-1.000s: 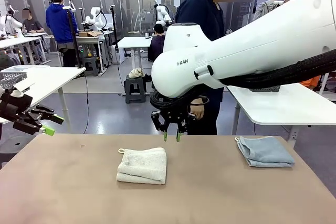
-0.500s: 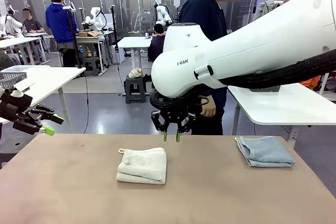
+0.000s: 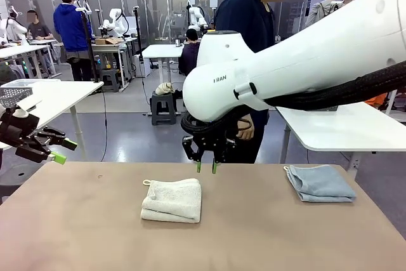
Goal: Fold the towels and place them in the basket.
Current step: Stack the folded Towel with hook on the right side of the table.
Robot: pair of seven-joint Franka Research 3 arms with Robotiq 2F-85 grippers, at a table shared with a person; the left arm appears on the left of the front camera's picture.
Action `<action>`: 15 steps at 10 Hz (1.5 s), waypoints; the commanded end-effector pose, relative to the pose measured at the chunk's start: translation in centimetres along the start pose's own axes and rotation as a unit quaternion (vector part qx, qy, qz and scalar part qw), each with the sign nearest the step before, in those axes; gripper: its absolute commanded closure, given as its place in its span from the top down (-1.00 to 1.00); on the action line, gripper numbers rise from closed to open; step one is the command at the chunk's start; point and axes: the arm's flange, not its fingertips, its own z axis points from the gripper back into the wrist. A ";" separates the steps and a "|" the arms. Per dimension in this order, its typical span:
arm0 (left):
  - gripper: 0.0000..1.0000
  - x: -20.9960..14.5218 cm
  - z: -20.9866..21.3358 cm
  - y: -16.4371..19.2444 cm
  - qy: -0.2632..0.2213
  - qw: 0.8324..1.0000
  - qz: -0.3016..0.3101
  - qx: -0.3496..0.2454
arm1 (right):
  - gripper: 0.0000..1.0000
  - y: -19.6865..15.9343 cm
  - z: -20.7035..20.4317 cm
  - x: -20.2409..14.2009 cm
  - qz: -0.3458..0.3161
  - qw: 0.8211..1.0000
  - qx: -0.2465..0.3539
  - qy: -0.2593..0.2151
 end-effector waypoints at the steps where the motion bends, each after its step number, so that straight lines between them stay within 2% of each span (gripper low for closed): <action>1: 0.69 0.1 0.1 -0.1 0.002 1.000 -0.004 -0.002 | 0.18 -0.3 -3.8 0.3 -0.025 1.000 0.012 -0.013; 6: 0.69 0.1 0.1 -0.1 0.002 1.000 -0.004 -0.002 | 0.23 -1.5 -11.4 3.6 -0.045 0.998 0.035 -0.012; 7: 0.69 0.1 0.1 -0.1 0.002 1.000 -0.004 -0.002 | 0.59 -1.7 -12.1 3.8 -0.043 0.997 0.053 -0.021; 11: 0.69 0.1 0.1 -0.1 0.002 1.000 -0.004 -0.002 | 0.62 -1.3 -14.4 3.8 -0.040 0.996 0.063 -0.044; 15: 0.69 0.1 0.1 -0.1 0.002 1.000 -0.004 -0.002 | 0.62 -0.8 -15.5 3.5 -0.046 0.996 0.067 -0.034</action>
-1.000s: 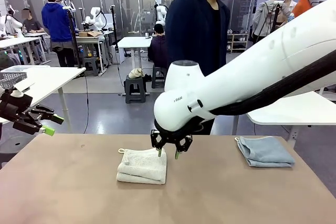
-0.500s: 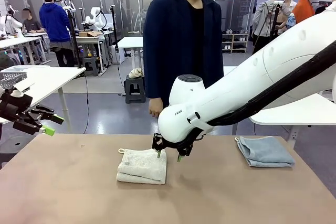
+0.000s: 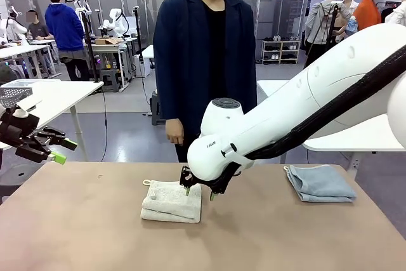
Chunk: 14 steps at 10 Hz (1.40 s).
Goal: Fold the towels and place them in the basket.
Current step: Stack the folded Towel with hook on the right side of the table.
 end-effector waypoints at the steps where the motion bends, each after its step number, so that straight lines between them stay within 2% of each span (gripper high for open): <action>1: 0.69 0.1 0.1 -0.1 0.002 1.000 -0.004 -0.002 | 0.62 0.2 -0.6 -0.1 -0.004 1.000 0.010 -0.003; 5: 0.69 0.1 0.1 -0.1 0.002 1.000 -0.004 -0.002 | 0.62 0.2 -2.4 0.1 0.000 1.000 0.022 -0.007; 6: 0.69 0.1 0.1 -0.1 0.002 1.000 -0.004 -0.002 | 0.54 0.2 -2.5 0.4 0.002 1.000 0.018 -0.009; 7: 0.69 0.1 0.1 -0.1 0.002 1.000 -0.004 -0.002 | 0.23 0.2 -2.6 0.3 0.003 1.000 0.022 -0.016; 11: 0.69 0.1 0.1 -0.1 0.002 1.000 -0.004 -0.002 | 0.23 0.7 -2.9 0.3 0.007 0.999 0.033 -0.010; 12: 0.69 0.1 0.1 -0.1 0.002 1.000 -0.004 -0.002 | 0.12 0.7 -3.1 0.5 0.007 1.000 0.022 -0.002; 13: 0.69 0.1 0.1 -0.1 0.002 1.000 -0.004 -0.002 | -0.16 0.7 -3.1 0.3 0.002 1.000 0.018 0.004; 14: 0.69 0.1 0.1 -0.1 0.002 1.000 -0.004 -0.002 | -0.27 0.7 -3.0 0.3 0.000 1.000 0.019 0.007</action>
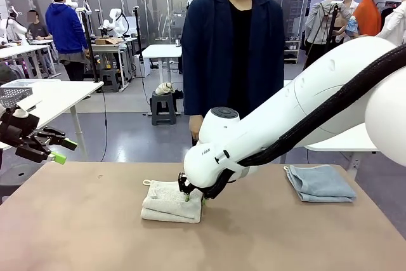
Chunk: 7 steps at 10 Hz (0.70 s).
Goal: Fold the towels and place them in the basket.
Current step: Stack the folded Towel with hook on the right side of the table.
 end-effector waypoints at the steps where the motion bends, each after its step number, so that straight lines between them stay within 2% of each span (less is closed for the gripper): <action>1: 0.69 0.1 0.1 -0.1 0.002 1.000 -0.004 -0.002 | -0.56 0.3 -0.4 0.1 -0.003 1.000 -0.003 0.011; 2: 0.69 0.1 0.1 -0.1 0.002 1.000 -0.004 -0.002 | -0.67 0.2 -0.3 0.0 -0.003 1.000 -0.007 0.014; 3: 0.69 0.1 0.1 -0.1 0.002 1.000 -0.004 -0.002 | -0.96 0.1 -0.1 -0.1 -0.003 1.000 -0.010 0.013; 7: 0.69 0.1 0.1 -0.1 0.002 1.000 -0.004 -0.002 | -1.00 -0.6 1.5 0.3 0.024 0.999 -0.013 0.025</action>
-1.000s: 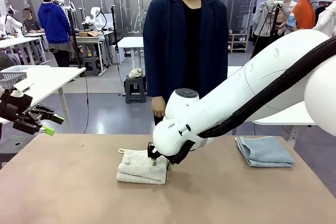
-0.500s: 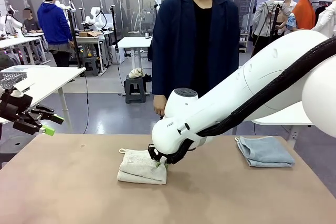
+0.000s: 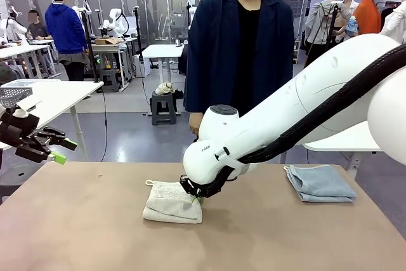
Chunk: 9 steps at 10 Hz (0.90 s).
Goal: Fold the towels and place them in the basket.
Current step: Stack the folded Towel with hook on the right side of the table.
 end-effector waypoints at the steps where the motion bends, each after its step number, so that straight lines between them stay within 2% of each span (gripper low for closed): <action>1: 0.69 0.1 0.1 -0.1 0.002 1.000 -0.004 -0.002 | -1.00 -0.9 2.3 0.7 0.019 1.000 -0.011 0.013; 4: 0.69 0.1 0.1 -0.1 0.002 1.000 -0.004 -0.002 | -1.00 -2.1 8.5 1.8 0.044 0.999 -0.025 0.020; 6: 0.69 0.1 0.1 -0.1 0.002 1.000 -0.004 -0.002 | -1.00 -2.8 13.3 2.3 0.059 0.996 -0.070 0.019; 9: 0.69 0.1 0.1 -0.1 0.002 1.000 -0.004 -0.002 | -1.00 -2.7 17.8 2.4 0.077 0.991 -0.111 0.006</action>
